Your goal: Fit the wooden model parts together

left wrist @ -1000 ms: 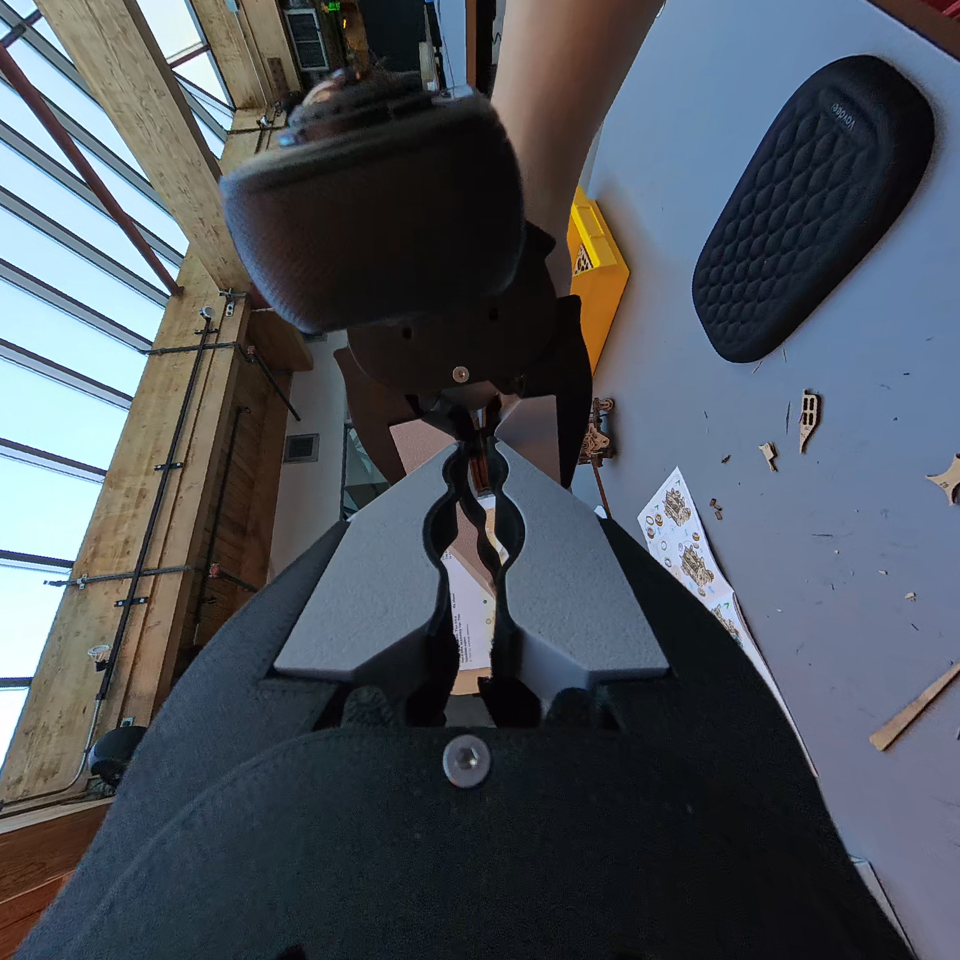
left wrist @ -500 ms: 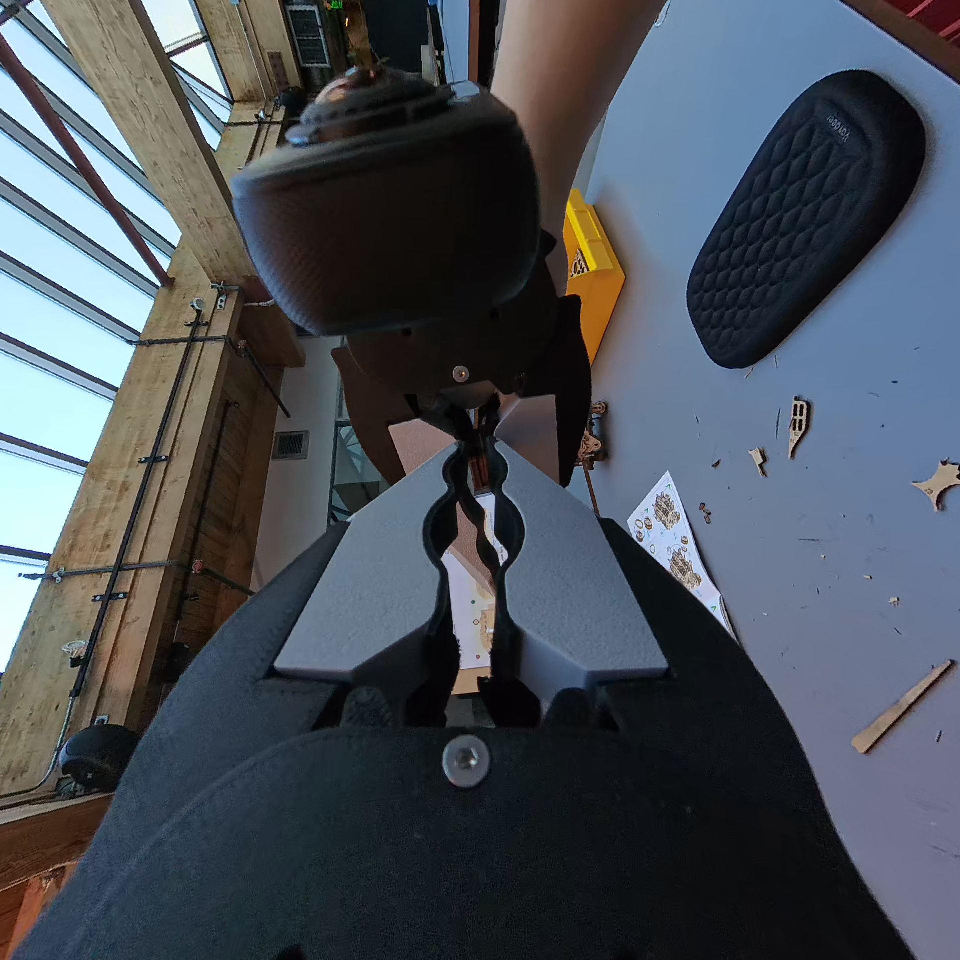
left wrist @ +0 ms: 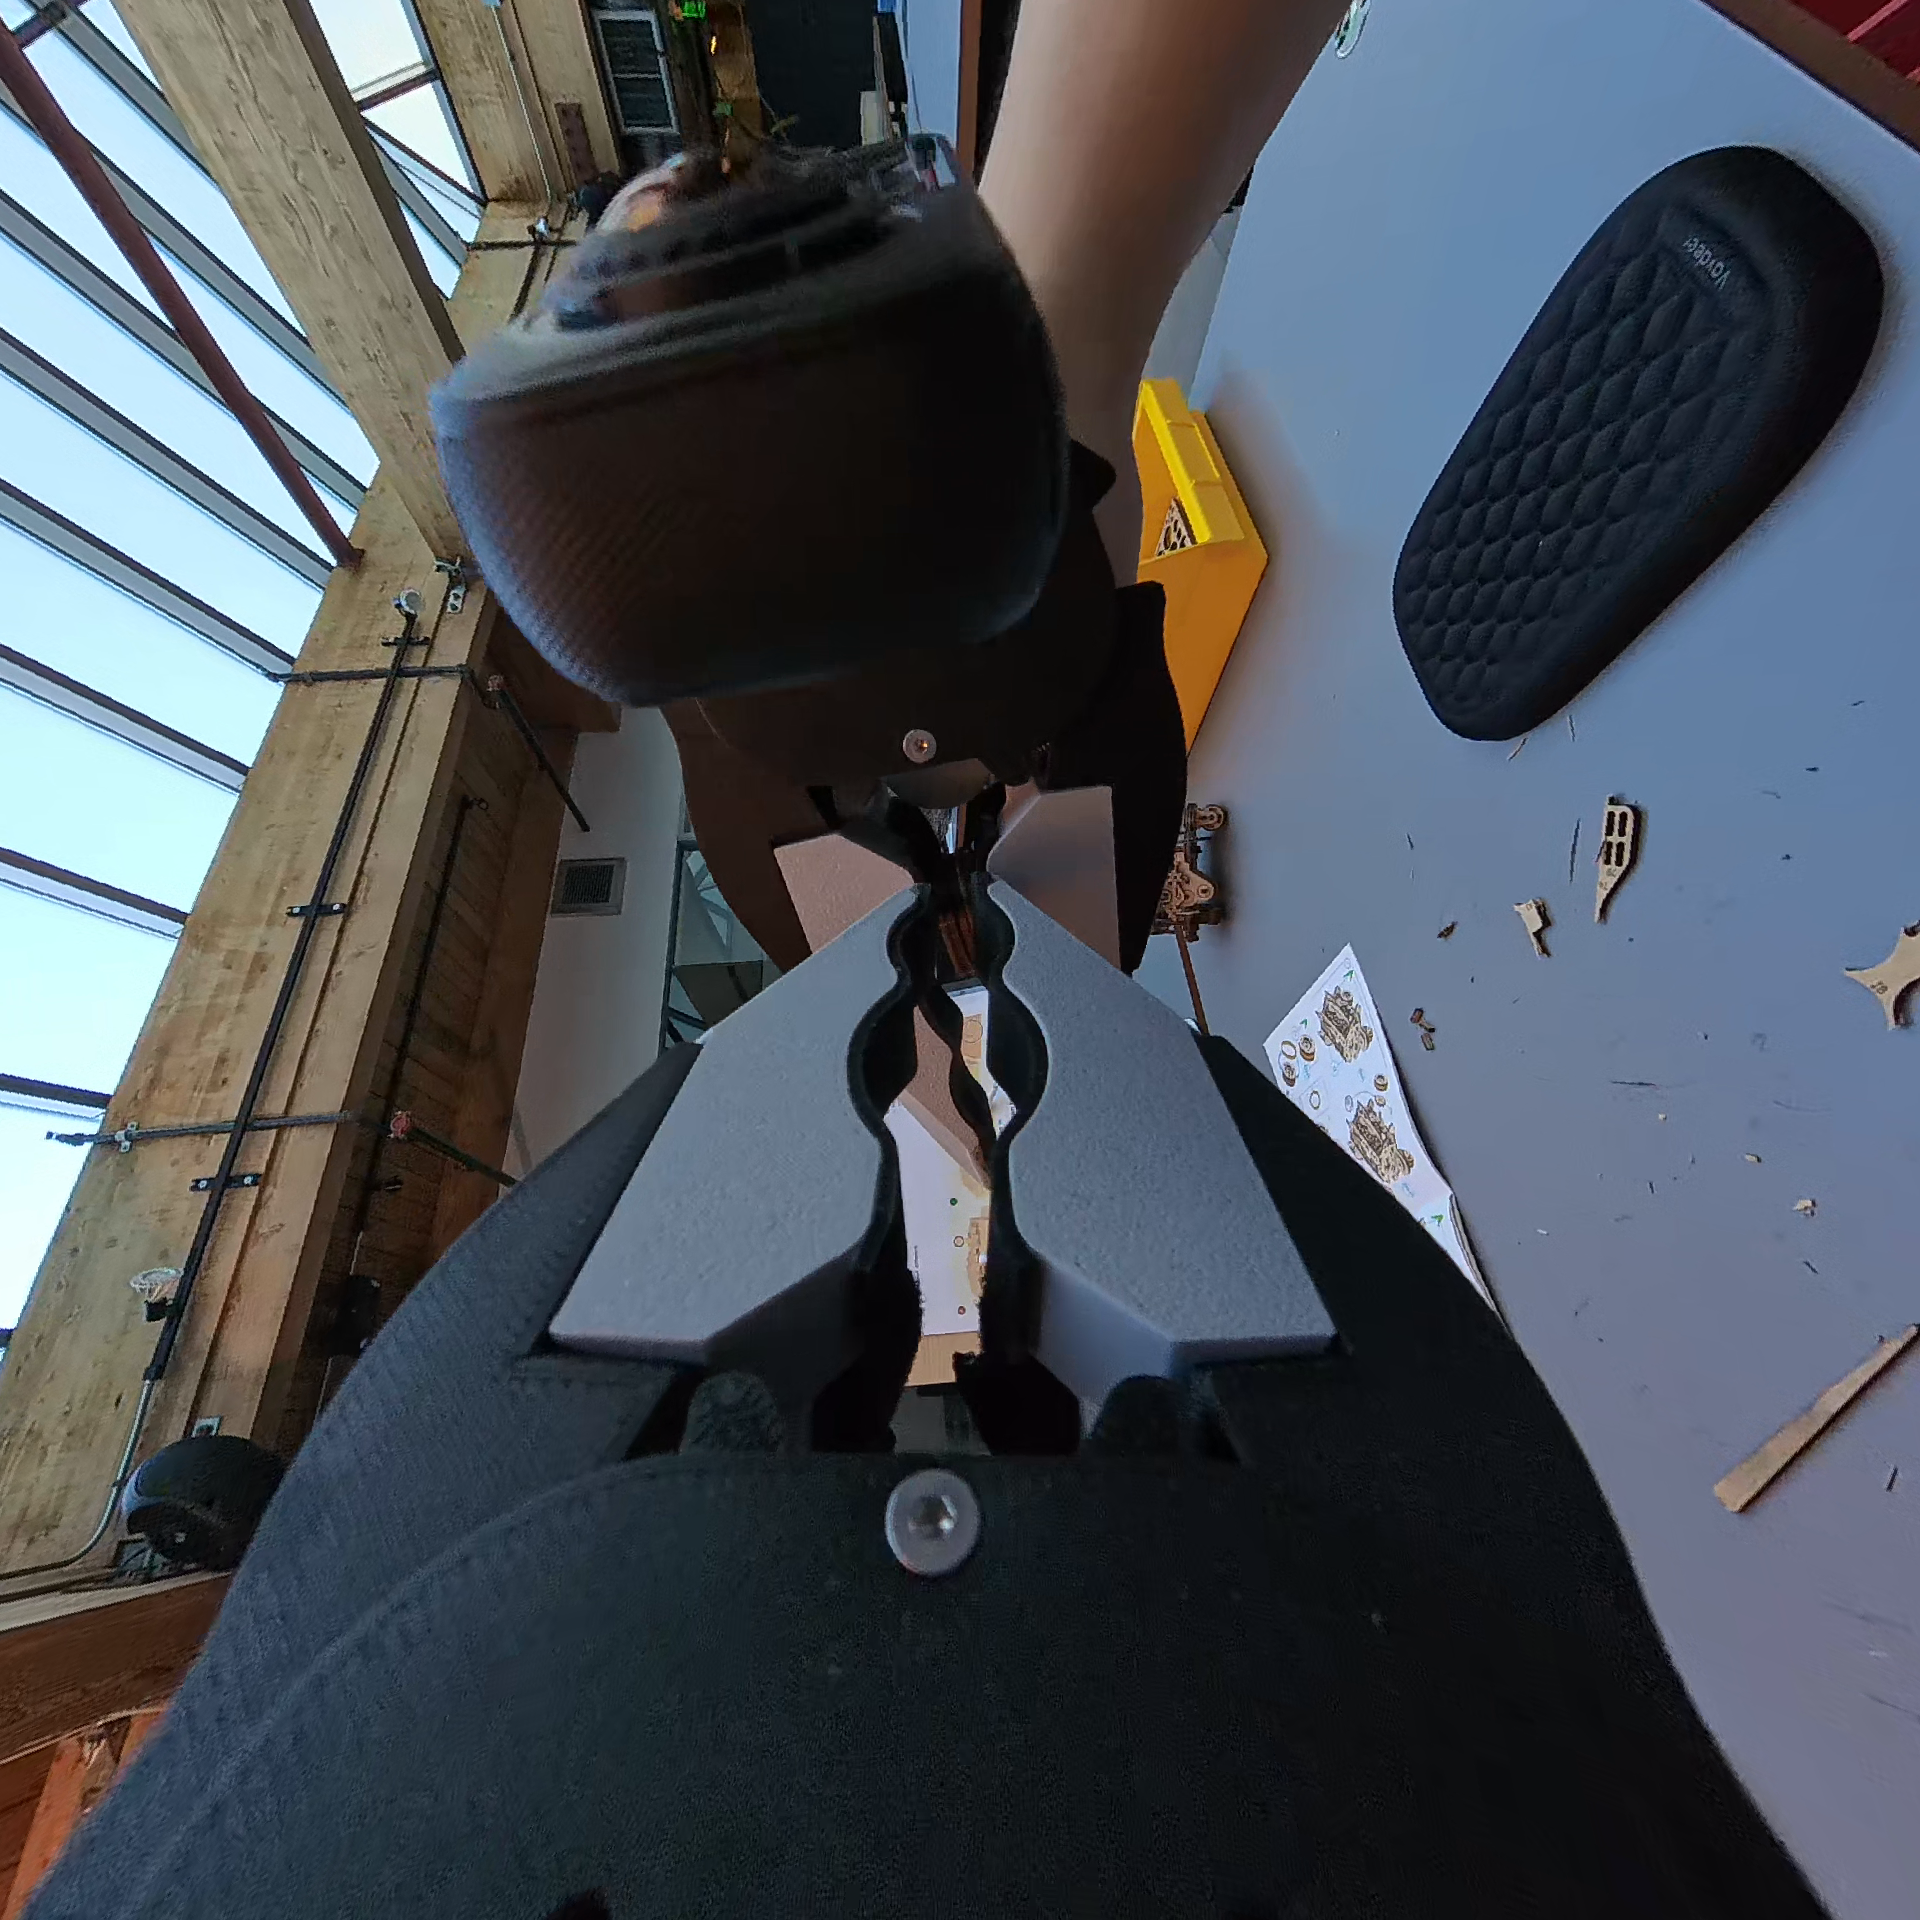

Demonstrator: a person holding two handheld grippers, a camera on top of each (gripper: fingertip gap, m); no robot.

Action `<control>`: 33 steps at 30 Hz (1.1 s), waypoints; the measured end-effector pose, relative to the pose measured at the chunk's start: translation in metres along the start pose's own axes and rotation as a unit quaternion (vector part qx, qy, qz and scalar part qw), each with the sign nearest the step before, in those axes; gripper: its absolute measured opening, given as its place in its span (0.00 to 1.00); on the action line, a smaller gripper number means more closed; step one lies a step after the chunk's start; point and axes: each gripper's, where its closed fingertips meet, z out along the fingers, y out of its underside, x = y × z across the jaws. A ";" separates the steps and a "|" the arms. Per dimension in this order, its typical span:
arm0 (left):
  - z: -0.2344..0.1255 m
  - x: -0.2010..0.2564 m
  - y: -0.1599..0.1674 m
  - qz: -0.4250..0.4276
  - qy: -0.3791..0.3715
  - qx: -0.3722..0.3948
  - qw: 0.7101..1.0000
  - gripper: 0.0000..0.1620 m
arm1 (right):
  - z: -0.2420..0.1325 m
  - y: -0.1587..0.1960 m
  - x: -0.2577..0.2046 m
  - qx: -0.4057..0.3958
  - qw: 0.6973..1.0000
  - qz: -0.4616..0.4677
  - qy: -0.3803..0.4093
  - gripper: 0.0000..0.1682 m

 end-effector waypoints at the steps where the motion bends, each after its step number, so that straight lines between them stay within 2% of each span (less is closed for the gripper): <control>1: 0.000 0.000 0.000 0.000 0.000 0.000 1.000 0.02 | 0.000 0.000 0.000 0.000 1.000 -0.001 -0.001 0.04; 7: -0.003 -0.004 -0.002 0.005 -0.009 0.006 1.000 0.00 | 0.004 0.005 -0.001 -0.015 1.000 -0.011 0.002 0.03; 11: -0.002 -0.001 0.000 0.008 -0.004 -0.001 1.000 0.00 | 0.002 -0.002 0.001 0.008 1.000 0.002 0.005 0.02; 17: -0.008 -0.010 -0.010 -0.020 -0.038 0.046 0.998 0.03 | -0.005 -0.007 0.007 0.037 0.999 0.008 0.022 0.02; 20: -0.007 -0.010 -0.007 -0.033 -0.028 0.046 0.998 0.06 | -0.008 -0.010 0.007 0.054 0.998 0.023 0.017 0.02; 33: 0.004 0.007 -0.004 -0.013 0.028 0.039 0.999 0.04 | -0.012 -0.016 -0.011 0.114 0.993 0.027 -0.025 0.02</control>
